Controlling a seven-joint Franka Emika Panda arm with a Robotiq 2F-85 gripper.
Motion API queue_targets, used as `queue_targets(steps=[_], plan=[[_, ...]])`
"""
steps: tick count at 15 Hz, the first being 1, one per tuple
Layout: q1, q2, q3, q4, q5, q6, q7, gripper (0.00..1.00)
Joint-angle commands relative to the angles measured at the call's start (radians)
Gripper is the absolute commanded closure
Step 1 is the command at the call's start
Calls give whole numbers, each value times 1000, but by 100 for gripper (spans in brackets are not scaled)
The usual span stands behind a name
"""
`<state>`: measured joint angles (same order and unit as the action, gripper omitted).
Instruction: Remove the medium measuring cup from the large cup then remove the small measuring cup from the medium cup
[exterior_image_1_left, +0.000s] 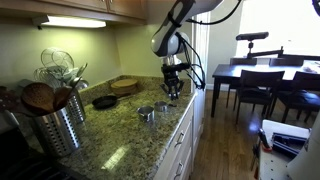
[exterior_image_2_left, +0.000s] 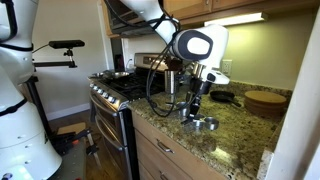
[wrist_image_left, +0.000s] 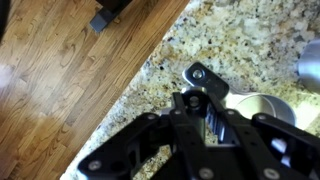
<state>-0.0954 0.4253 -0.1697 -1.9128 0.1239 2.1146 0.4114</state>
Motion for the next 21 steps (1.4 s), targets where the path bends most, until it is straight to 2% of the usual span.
queue_targets(steps=[1, 7, 21], plan=[[-6, -16, -13, -9, -10, 18, 6, 88], [-10, 4, -21, 16, -2, 43, 9, 88], [-36, 113, -8, 102, 60, 15, -8, 88]])
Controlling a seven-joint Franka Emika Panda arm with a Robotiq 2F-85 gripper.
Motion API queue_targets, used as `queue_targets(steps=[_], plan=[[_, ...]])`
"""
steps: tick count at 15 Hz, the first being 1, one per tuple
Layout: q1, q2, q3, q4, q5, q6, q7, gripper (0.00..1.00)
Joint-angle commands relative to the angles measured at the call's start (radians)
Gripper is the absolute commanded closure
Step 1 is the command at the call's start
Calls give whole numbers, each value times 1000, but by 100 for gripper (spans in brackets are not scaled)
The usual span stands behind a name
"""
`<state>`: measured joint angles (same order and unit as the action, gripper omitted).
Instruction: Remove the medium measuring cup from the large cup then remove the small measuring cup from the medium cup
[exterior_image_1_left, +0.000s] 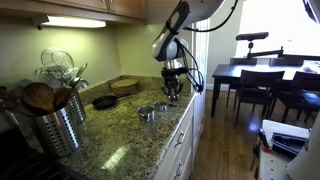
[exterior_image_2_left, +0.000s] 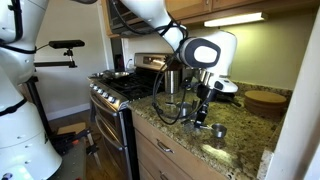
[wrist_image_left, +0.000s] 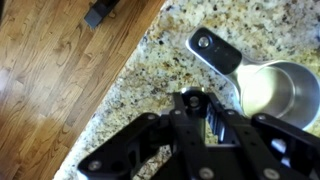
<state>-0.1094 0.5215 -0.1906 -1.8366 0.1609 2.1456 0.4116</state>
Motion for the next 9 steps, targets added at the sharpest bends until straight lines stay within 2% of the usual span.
queue_targets(steps=[1, 2, 3, 4, 5, 9], plan=[[-22, 21, 12, 30, 24, -17, -8, 88], [-21, 25, 12, 32, 24, -19, -8, 88], [-21, 26, 11, 32, 25, -20, -7, 75], [-21, 26, 11, 33, 26, -21, -6, 48], [-21, 24, 11, 33, 25, -22, -5, 47], [-20, 7, 10, 24, 25, -25, -5, 23]])
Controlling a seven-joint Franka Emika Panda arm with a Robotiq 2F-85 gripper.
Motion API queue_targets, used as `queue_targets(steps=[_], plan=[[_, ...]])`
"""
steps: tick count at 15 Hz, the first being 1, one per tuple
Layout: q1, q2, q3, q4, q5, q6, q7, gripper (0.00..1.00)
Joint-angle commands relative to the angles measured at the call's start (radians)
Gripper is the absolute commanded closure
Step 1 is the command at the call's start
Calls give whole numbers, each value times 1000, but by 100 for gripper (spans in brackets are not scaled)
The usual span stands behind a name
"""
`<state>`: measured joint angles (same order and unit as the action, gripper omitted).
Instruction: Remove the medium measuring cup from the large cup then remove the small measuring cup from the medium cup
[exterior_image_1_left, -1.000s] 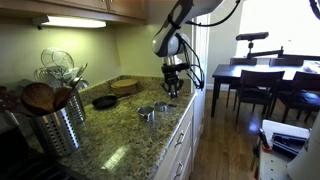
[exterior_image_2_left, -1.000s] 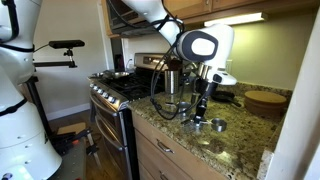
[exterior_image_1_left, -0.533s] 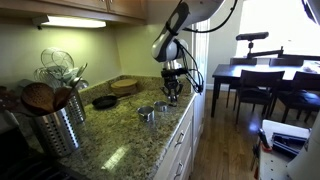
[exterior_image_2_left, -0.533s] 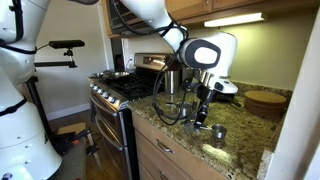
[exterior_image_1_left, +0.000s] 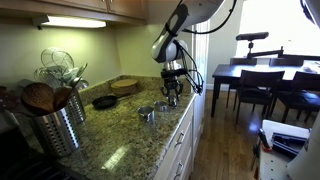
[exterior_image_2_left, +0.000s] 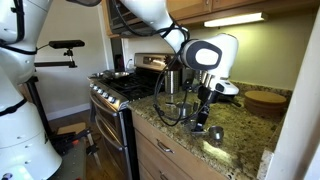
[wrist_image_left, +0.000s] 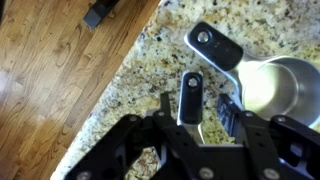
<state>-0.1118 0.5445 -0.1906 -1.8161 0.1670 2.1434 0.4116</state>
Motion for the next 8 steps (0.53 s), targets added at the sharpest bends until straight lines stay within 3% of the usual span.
queue_targets(steps=[1, 4, 7, 8], plan=[[-17, -25, 11, -2, 20, -24, -6, 17], [-13, -55, 13, -22, 21, -26, -7, 2], [-12, -92, 23, -43, 38, -34, -11, 0], [-6, -27, 13, 5, 12, -10, 0, 0]])
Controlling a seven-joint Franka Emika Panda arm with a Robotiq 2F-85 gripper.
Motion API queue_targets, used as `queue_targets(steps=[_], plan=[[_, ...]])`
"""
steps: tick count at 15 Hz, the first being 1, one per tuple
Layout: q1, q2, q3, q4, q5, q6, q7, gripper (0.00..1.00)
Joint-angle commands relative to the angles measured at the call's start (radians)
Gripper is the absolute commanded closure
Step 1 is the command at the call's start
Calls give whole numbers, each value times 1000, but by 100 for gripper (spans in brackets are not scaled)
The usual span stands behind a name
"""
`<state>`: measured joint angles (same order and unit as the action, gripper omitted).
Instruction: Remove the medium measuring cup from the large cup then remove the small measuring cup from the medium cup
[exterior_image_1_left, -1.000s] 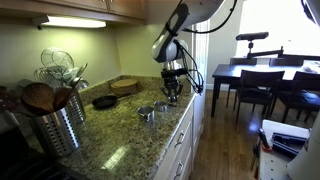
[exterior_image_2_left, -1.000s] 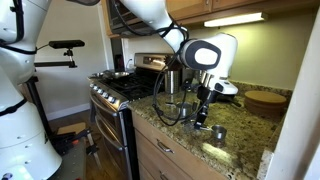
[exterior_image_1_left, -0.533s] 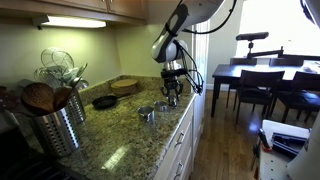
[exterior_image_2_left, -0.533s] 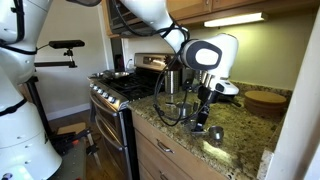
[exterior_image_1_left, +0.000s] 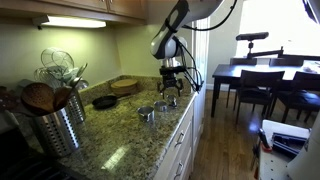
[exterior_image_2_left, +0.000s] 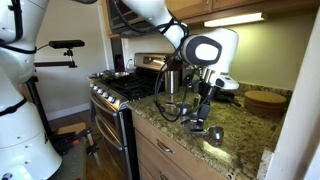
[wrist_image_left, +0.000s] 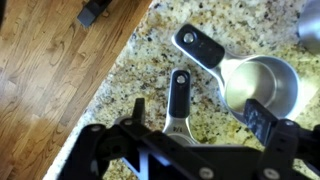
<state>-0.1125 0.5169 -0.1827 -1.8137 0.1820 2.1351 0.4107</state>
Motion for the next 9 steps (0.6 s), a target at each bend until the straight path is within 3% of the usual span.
queue_targets(steps=[1, 9], plan=[[-4, -8, 8, 1, 0, -5, 1, 0], [-4, -19, 10, -4, 2, -10, 1, 0]])
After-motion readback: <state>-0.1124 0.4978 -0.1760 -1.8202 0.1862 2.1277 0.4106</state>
